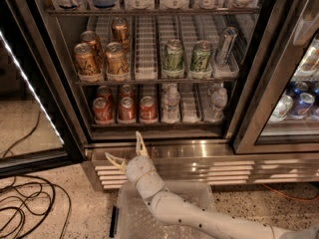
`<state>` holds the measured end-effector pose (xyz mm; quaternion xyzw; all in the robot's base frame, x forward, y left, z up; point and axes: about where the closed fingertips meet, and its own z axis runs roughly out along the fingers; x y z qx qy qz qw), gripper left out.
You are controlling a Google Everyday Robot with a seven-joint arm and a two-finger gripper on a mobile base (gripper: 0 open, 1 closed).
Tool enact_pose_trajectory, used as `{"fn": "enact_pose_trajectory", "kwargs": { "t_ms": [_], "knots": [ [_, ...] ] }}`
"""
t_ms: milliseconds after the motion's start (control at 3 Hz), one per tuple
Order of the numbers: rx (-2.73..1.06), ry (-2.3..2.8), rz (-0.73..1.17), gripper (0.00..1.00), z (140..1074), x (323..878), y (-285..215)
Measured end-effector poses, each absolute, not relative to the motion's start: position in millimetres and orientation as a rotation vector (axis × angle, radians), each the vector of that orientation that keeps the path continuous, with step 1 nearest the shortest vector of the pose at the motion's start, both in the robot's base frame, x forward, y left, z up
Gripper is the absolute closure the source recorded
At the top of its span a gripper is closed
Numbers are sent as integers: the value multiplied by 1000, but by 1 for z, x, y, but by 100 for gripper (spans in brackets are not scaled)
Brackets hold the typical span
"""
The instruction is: Pick coke can from bottom shelf of fridge
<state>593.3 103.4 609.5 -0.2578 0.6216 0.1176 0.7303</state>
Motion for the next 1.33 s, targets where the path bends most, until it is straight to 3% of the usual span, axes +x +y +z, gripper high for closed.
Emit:
{"fn": "enact_pose_trajectory", "kwargs": {
  "t_ms": [333, 667, 1000, 1333],
  "knots": [
    [-565, 1369, 258, 5, 610, 594, 103],
    [-504, 1356, 265, 13, 600, 597, 111],
    [-436, 1330, 253, 29, 594, 605, 123],
    [-378, 1310, 221, 36, 590, 611, 134]
  ]
}}
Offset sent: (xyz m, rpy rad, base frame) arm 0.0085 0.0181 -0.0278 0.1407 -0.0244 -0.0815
